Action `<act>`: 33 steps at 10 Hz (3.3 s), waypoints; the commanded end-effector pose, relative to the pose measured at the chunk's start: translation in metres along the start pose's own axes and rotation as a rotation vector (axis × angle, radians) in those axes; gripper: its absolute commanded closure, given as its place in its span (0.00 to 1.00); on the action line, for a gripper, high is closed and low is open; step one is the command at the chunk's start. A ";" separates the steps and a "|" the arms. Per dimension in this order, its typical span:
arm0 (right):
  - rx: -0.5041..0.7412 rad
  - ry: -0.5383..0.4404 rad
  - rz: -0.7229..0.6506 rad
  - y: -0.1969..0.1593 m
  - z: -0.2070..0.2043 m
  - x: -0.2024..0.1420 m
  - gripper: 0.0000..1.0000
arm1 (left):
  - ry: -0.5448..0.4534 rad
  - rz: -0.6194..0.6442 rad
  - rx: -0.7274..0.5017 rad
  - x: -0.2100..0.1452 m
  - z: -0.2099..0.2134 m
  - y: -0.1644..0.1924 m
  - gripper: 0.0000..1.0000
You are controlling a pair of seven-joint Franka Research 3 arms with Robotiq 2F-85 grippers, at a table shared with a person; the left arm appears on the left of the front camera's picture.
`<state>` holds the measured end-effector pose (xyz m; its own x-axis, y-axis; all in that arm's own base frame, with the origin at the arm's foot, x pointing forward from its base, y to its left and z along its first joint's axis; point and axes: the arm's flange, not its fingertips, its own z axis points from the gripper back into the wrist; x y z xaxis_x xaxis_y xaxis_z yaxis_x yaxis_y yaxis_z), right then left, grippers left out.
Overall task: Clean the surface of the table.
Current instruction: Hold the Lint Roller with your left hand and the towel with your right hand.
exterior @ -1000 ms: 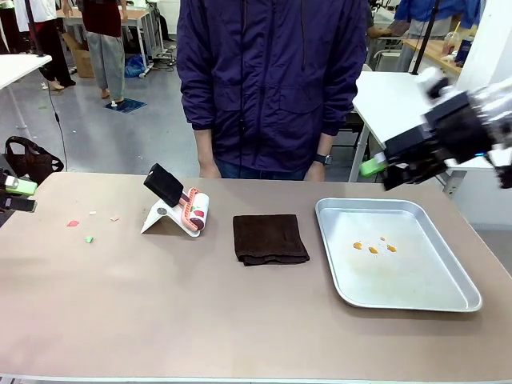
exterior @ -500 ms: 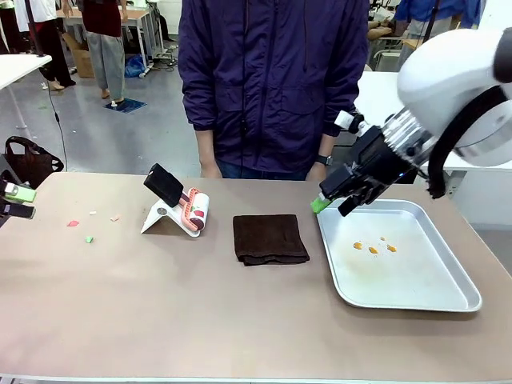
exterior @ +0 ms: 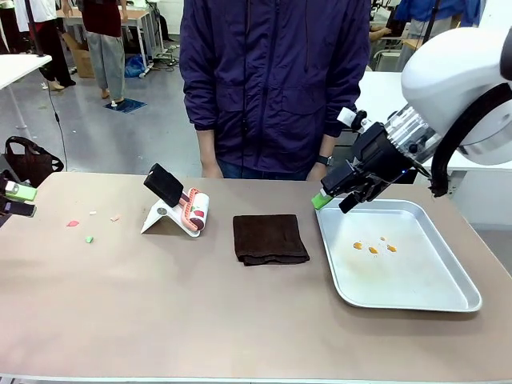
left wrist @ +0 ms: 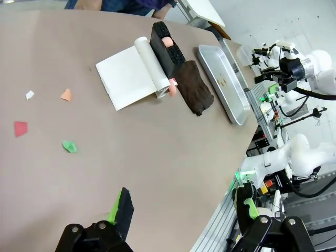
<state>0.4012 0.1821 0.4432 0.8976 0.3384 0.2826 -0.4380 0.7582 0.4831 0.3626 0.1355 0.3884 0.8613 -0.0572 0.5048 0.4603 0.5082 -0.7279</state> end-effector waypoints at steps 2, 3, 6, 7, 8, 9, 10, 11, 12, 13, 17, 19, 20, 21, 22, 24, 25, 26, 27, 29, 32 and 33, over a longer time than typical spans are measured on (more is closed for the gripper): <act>-0.003 0.010 0.021 0.000 0.000 -0.003 0.00 | -0.003 -0.006 0.000 0.002 0.000 -0.003 0.00; -0.003 0.010 0.021 0.000 0.000 -0.003 0.00 | -0.003 -0.006 0.000 0.002 0.000 -0.003 0.00; -0.003 0.010 0.021 0.000 0.000 -0.003 0.00 | -0.003 -0.006 0.000 0.002 0.000 -0.003 0.00; 0.004 0.003 0.003 0.001 -0.001 -0.001 0.00 | 0.000 0.000 0.000 0.000 0.000 0.000 0.00; -0.009 0.005 -0.011 0.012 -0.011 0.013 0.00 | -0.026 -0.017 -0.013 0.012 -0.006 -0.024 0.00; -0.028 0.015 -0.035 0.022 -0.024 0.027 0.00 | -0.081 0.013 0.017 0.027 -0.015 -0.047 0.00; -0.048 0.019 -0.070 0.030 -0.041 0.041 0.00 | -0.148 0.057 0.078 0.039 -0.027 -0.070 0.00; -0.078 0.030 -0.088 0.037 -0.059 0.053 0.00 | -0.108 0.036 0.057 0.048 -0.038 -0.090 0.00; -0.088 0.049 -0.092 0.044 -0.076 0.063 0.00 | -0.052 0.004 0.097 0.058 -0.053 -0.102 0.00; -0.107 0.033 -0.120 0.047 -0.088 0.070 0.00 | 0.023 -0.008 0.123 0.069 -0.067 -0.105 0.00; -0.310 0.008 -0.238 0.036 -0.128 0.088 0.00 | 0.079 -0.011 0.285 0.105 -0.132 -0.098 0.00; -0.374 0.102 -0.260 0.020 -0.144 0.082 0.00 | 0.048 -0.004 0.356 0.119 -0.168 -0.090 0.00; -0.387 0.124 -0.284 0.012 -0.148 0.076 0.00 | 0.033 0.017 0.402 0.125 -0.181 -0.084 0.00; -0.381 0.129 -0.309 0.004 -0.152 0.071 0.00 | 0.019 0.030 0.451 0.130 -0.189 -0.074 0.00; -0.357 0.123 -0.322 -0.002 -0.155 0.067 0.00 | 0.031 0.055 0.482 0.133 -0.195 -0.067 0.00; -0.368 0.132 -0.286 -0.003 -0.156 0.062 0.00 | 0.025 0.012 0.443 0.125 -0.190 -0.070 0.00; -0.368 0.132 -0.286 -0.003 -0.156 0.062 0.00 | 0.025 0.012 0.443 0.125 -0.190 -0.070 0.00; -0.368 0.132 -0.286 -0.003 -0.156 0.062 0.00 | 0.025 0.012 0.443 0.125 -0.190 -0.070 0.00; -0.367 0.129 -0.299 -0.005 -0.157 0.062 0.00 | 0.025 0.012 0.443 0.125 -0.190 -0.070 0.00; -0.484 0.180 -0.337 -0.006 -0.174 0.075 0.00 | 0.008 0.047 0.492 0.129 -0.198 -0.064 0.00; -0.552 0.064 -0.404 -0.001 -0.195 0.084 0.00 | 0.028 0.076 0.532 0.131 -0.210 -0.065 0.00; -0.548 0.047 -0.410 -0.001 -0.196 0.084 0.00 | 0.032 0.079 0.532 0.131 -0.211 -0.065 0.00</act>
<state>0.4821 0.3082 0.3057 0.9964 0.0169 0.0828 -0.0224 0.9976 0.0661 0.4882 -0.0803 0.3985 0.8914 -0.0330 0.4520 0.2530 0.8637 -0.4360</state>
